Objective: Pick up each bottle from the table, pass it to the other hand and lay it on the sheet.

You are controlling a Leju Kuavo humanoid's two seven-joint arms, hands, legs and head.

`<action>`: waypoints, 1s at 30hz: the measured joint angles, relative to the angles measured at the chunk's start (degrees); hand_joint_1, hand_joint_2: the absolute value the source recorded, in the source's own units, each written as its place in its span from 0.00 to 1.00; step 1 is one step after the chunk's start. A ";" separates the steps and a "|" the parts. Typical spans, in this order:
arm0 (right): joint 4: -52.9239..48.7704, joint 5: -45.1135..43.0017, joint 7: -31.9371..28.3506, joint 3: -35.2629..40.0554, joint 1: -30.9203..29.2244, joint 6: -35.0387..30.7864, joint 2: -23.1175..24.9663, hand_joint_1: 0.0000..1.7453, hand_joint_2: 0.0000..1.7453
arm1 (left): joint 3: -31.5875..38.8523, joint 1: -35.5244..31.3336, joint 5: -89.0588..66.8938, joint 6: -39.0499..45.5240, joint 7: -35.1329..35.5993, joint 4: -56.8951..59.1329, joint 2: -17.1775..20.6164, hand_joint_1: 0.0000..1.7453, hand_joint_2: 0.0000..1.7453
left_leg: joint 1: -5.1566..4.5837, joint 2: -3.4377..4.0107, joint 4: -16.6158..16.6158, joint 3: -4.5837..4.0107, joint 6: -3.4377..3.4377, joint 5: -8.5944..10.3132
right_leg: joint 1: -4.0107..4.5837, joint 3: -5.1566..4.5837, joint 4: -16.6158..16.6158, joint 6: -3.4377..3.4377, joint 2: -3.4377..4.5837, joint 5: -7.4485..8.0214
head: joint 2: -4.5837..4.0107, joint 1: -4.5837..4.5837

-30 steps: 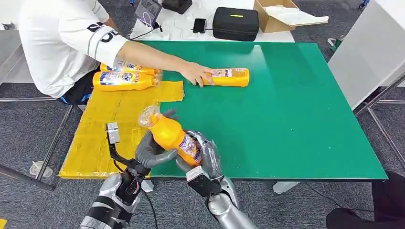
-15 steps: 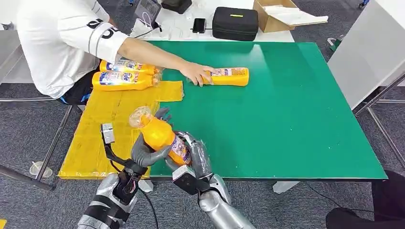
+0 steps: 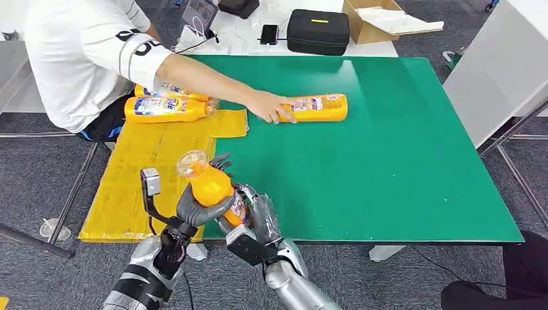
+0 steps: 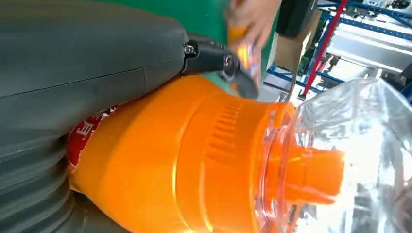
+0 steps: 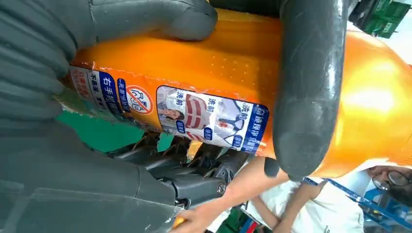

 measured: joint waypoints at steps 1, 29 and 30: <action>0.15 0.00 0.00 0.00 -0.07 0.00 0.02 0.97 1.00 | 0.00 0.00 0.00 0.07 -0.11 0.02 0.00 0.36 1.00 | 0.00 0.00 0.00 0.00 0.00 0.00 | 0.00 0.00 0.00 0.00 0.00 0.00 | 0.00 0.00; 0.92 -0.57 -0.02 -0.11 -0.01 -1.51 0.35 0.00 0.00 | 1.05 -0.25 2.34 0.96 0.77 -1.22 -0.24 1.00 1.00 | 0.00 0.00 0.00 -0.02 0.00 0.00 | 0.00 -0.01 0.00 0.00 0.00 0.00 | 0.00 0.02; 0.57 -0.77 -0.02 -0.15 0.05 -1.51 0.35 0.00 0.00 | 1.20 -0.23 2.32 1.44 0.77 -1.62 -0.26 1.00 1.00 | 0.00 0.00 0.00 -0.02 0.00 0.00 | 0.00 -0.01 0.00 0.00 0.00 0.00 | 0.00 0.02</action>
